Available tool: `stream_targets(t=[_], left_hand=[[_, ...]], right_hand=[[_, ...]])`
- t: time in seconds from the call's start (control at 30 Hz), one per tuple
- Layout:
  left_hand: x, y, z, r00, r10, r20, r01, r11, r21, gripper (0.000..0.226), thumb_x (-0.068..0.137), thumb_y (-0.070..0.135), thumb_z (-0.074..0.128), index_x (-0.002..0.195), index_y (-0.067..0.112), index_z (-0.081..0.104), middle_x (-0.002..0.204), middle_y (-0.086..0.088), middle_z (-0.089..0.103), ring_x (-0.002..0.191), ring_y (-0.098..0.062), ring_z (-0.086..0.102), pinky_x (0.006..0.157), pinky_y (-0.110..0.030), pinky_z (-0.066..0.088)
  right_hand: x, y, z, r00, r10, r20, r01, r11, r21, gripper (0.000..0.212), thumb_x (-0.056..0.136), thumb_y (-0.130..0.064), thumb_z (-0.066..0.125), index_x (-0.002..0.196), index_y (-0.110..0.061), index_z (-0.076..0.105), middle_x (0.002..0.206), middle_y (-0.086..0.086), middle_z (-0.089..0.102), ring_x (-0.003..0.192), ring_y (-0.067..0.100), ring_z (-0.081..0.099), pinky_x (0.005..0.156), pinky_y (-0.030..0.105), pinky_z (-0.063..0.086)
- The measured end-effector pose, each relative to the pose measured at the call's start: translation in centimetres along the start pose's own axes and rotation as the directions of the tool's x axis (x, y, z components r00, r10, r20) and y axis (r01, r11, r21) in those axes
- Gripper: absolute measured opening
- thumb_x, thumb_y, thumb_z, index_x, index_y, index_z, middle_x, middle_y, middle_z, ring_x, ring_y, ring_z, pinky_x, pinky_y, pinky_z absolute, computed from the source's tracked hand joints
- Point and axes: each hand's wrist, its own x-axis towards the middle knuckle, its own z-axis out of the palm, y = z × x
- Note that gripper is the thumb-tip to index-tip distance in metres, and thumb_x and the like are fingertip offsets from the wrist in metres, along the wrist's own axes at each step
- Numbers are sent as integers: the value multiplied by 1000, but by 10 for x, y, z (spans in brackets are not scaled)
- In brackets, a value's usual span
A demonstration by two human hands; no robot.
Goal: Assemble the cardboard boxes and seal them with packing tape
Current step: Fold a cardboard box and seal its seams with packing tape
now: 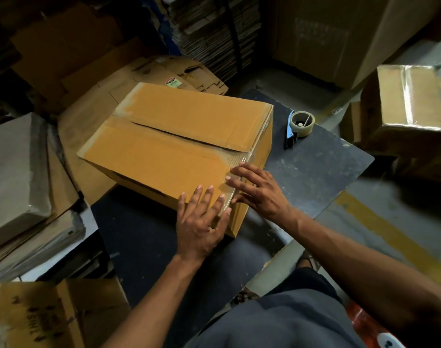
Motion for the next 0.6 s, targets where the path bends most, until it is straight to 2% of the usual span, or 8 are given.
stream_targets(t=[0.17,0.27,0.37,0.47,0.6], left_hand=[[-1,-3,-1,1000,27,3,-27,999,21,40,98,44,60,128,22,74,141,-5,64,140,-29,53,117,-66,29],[2,-14,-8,999,-14,35,14,1000,-8,39,97,45,59,126,24,74,140,-1,65,139,-27,53,117,-67,28],[6,-19,-16,993,-116,36,116,993,-15,39,95,43,57,120,22,77,137,-2,67,137,-26,56,116,-67,31],[8,-24,-16,986,-166,-9,166,985,39,44,95,51,57,119,21,77,136,-3,68,135,-25,58,116,-65,32],[11,-27,-2,985,-163,-55,167,982,85,49,100,58,52,125,22,75,141,-3,65,137,-26,56,119,-59,28]], right_hand=[[11,8,-16,993,-101,61,96,993,71,48,101,-38,65,142,-15,62,146,8,59,139,28,50,109,47,46],[32,14,-23,991,-106,87,97,990,101,34,99,-39,70,128,-21,73,134,0,67,118,25,62,91,41,54],[59,13,-16,981,-133,140,124,990,73,27,95,-44,73,115,-28,78,120,-4,70,98,23,60,73,40,54],[68,9,-5,977,-145,156,136,988,69,27,95,-47,72,116,-31,77,118,-5,69,97,23,57,69,40,54],[66,9,0,976,-159,147,139,981,137,33,92,-50,73,117,-29,78,118,-4,69,98,22,60,76,42,50]])
